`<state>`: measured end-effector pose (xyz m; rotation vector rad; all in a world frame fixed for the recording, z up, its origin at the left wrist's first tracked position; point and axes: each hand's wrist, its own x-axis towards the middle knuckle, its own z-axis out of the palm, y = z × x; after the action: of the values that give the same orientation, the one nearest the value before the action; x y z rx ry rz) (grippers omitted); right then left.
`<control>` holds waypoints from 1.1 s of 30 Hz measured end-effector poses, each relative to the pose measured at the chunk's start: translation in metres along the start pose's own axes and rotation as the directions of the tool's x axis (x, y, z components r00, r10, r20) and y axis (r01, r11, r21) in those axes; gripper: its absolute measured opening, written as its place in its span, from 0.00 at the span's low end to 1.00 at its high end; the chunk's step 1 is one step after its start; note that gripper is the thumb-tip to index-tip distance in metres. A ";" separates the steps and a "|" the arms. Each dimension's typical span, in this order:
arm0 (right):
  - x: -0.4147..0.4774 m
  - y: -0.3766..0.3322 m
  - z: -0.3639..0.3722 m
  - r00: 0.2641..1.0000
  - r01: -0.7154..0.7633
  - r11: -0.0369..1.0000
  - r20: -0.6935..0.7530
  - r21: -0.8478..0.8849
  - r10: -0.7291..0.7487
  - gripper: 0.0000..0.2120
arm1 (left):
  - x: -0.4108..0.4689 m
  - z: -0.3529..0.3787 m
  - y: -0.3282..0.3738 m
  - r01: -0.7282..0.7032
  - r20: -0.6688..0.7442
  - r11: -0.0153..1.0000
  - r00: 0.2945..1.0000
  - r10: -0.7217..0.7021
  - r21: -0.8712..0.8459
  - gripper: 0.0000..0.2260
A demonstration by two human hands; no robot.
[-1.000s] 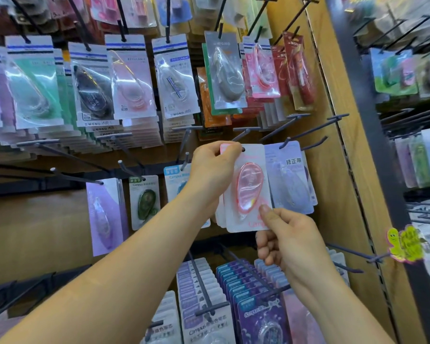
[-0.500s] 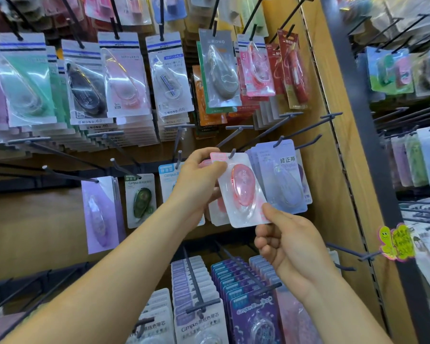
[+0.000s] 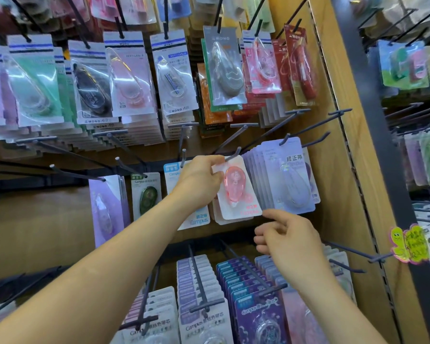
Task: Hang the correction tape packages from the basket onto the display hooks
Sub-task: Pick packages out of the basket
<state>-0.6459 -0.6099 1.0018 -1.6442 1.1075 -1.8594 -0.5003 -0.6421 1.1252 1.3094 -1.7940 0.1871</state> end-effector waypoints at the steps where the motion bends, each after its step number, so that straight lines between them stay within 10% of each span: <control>1: -0.001 0.002 -0.001 1.000 0.020 0.998 0.006 -0.068 -0.019 0.15 | 0.003 -0.002 -0.001 -0.006 0.047 1.000 0.999 0.005 0.020 0.22; 11: -0.017 -0.009 -0.007 0.950 0.299 0.870 0.206 -0.392 -0.234 0.11 | -0.017 0.010 -0.015 -0.173 -0.049 0.961 0.981 0.187 0.215 0.32; 25: -0.045 -0.008 -0.005 0.913 0.344 0.939 0.235 -0.004 -0.333 0.10 | -0.161 -0.043 -0.043 -0.296 -0.154 0.932 0.931 0.330 0.209 0.11; 33: -0.151 -0.021 0.050 0.715 0.201 0.969 0.656 0.140 -0.243 0.09 | -0.306 -0.091 -0.103 -0.038 -0.061 0.978 0.997 0.052 0.204 0.11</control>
<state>-0.5615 -0.4980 0.9228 -2.2281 0.5460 -1.1944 -0.3472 -0.4213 0.9240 1.3879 -1.7855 0.4437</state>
